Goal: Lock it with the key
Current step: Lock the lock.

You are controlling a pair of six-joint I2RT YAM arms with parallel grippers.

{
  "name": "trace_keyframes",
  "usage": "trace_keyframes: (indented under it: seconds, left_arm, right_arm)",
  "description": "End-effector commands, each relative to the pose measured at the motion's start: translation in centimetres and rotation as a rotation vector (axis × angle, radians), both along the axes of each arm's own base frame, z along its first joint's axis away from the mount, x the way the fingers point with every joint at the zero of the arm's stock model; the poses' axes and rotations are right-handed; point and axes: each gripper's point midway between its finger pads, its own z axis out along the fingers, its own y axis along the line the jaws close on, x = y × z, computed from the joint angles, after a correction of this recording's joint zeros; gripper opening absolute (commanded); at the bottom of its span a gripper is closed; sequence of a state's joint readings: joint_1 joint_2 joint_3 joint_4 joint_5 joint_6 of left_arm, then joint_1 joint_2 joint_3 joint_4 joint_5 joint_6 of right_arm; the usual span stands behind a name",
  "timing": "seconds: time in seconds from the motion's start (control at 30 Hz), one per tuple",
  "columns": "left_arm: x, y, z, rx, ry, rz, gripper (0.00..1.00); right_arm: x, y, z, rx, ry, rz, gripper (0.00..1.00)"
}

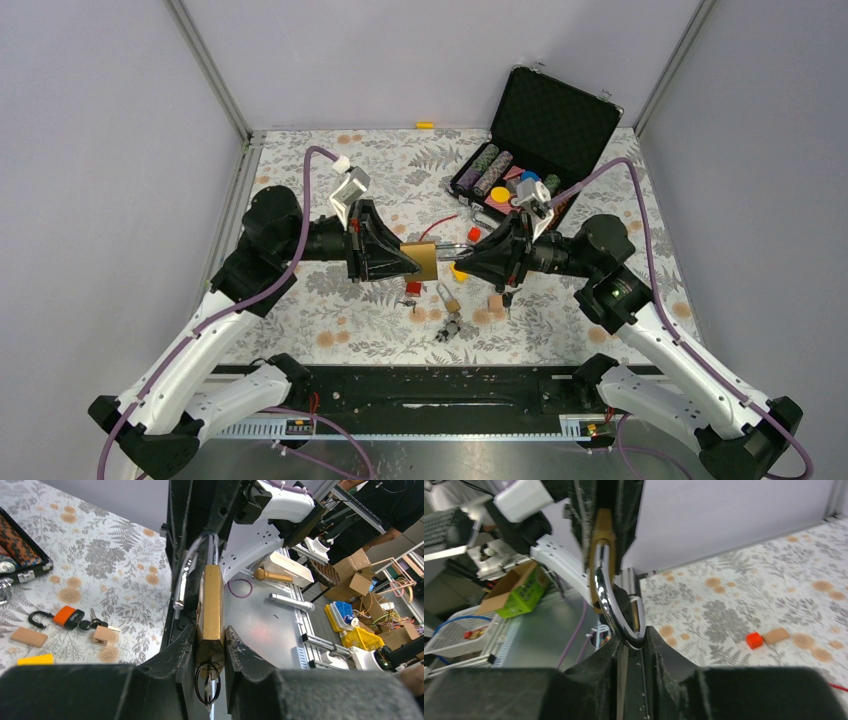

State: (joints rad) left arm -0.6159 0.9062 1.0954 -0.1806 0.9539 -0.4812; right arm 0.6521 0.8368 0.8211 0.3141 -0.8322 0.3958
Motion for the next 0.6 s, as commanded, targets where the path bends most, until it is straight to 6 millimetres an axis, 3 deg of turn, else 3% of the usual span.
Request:
trace_keyframes:
  seconds: [0.0, 0.07, 0.23, 0.47, 0.57]
  left_arm:
    - [-0.4, 0.2, 3.9, -0.105, -0.117, -0.002, 0.00]
    - [-0.3, 0.1, 4.0, -0.107, -0.118, -0.005, 0.00]
    - [-0.2, -0.1, 4.3, -0.105, -0.113, -0.015, 0.00]
    - [-0.2, -0.1, 4.7, -0.121, -0.148, -0.022, 0.00]
    - [-0.9, 0.1, 5.2, -0.139, -0.169, -0.043, 0.00]
  right_arm:
    - [-3.1, -1.1, 3.7, 0.109, -0.136, 0.088, 0.71]
    - [-3.0, -1.4, 4.0, 0.113, -0.166, 0.062, 0.79]
    - [-3.9, -1.8, 5.8, 0.127, -0.230, 0.088, 0.76]
    - [-3.9, -1.3, 5.4, 0.069, -0.168, 0.129, 0.46]
    - [-3.4, -1.0, 5.6, 0.073, -0.129, 0.117, 0.28]
